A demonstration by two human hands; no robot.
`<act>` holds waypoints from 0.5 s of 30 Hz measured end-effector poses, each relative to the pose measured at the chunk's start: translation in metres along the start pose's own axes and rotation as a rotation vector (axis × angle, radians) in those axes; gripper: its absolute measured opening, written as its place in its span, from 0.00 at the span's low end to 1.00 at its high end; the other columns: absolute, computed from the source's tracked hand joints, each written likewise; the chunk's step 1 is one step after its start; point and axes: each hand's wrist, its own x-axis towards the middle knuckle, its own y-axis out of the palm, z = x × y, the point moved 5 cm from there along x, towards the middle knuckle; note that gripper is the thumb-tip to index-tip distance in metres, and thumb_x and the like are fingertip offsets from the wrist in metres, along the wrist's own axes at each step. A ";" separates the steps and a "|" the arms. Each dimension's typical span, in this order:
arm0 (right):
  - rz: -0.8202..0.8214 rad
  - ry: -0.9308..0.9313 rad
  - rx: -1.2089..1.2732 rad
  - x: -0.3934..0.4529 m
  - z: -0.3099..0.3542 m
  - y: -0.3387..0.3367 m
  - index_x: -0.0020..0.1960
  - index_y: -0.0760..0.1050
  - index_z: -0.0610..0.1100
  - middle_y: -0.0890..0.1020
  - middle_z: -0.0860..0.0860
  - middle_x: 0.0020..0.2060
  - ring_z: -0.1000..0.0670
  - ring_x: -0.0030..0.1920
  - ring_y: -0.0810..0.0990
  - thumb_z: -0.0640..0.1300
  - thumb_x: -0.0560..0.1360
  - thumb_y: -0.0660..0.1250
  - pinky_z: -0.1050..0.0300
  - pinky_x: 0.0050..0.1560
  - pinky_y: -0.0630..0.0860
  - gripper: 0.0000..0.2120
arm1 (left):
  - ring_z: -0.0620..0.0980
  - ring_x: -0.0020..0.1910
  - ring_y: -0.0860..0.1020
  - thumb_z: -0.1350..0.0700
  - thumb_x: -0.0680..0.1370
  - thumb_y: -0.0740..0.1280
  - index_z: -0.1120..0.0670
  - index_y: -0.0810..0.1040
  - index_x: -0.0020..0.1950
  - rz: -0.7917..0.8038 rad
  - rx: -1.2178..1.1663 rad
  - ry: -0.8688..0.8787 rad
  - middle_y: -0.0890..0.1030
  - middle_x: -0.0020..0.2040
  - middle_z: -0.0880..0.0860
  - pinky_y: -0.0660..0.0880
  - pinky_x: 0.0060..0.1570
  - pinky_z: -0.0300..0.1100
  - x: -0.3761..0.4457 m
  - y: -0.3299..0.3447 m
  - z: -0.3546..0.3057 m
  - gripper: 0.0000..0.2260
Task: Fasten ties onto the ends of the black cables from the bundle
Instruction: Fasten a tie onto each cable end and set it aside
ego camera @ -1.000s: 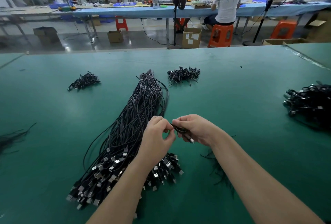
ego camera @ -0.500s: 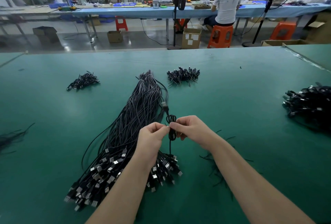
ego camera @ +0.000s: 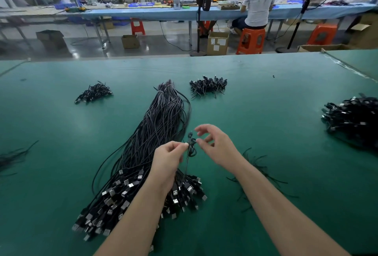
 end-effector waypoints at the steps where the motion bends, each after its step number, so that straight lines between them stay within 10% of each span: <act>1: -0.013 -0.109 -0.036 -0.003 0.004 0.001 0.59 0.76 0.54 0.78 0.59 0.55 0.55 0.45 0.79 0.39 0.79 0.67 0.61 0.47 0.80 0.13 | 0.50 0.33 0.69 0.60 0.78 0.70 0.57 0.77 0.36 -0.012 -0.098 -0.066 0.71 0.32 0.54 0.68 0.38 0.44 0.002 -0.001 0.004 0.11; 6: 0.066 -0.353 -0.292 -0.008 0.013 0.014 0.61 0.81 0.50 0.82 0.58 0.57 0.57 0.52 0.77 0.43 0.75 0.74 0.62 0.55 0.75 0.15 | 0.46 0.30 0.70 0.64 0.78 0.69 0.58 0.78 0.38 -0.005 -0.233 -0.168 0.72 0.30 0.51 0.67 0.33 0.40 0.003 0.002 0.010 0.09; 10: 0.071 -0.135 -0.059 -0.001 0.007 0.013 0.51 0.84 0.48 0.83 0.52 0.36 0.56 0.33 0.72 0.51 0.77 0.72 0.57 0.37 0.70 0.07 | 0.47 0.33 0.69 0.65 0.77 0.70 0.60 0.80 0.38 0.012 -0.155 -0.081 0.72 0.30 0.52 0.67 0.37 0.42 0.001 0.000 0.006 0.08; 15: 0.158 0.256 0.391 0.004 -0.004 0.017 0.61 0.73 0.46 0.85 0.42 0.37 0.47 0.36 0.77 0.48 0.79 0.70 0.55 0.34 0.73 0.13 | 0.48 0.35 0.73 0.62 0.76 0.72 0.55 0.81 0.36 0.041 -0.060 0.044 0.77 0.33 0.53 0.73 0.43 0.46 -0.002 0.002 -0.003 0.09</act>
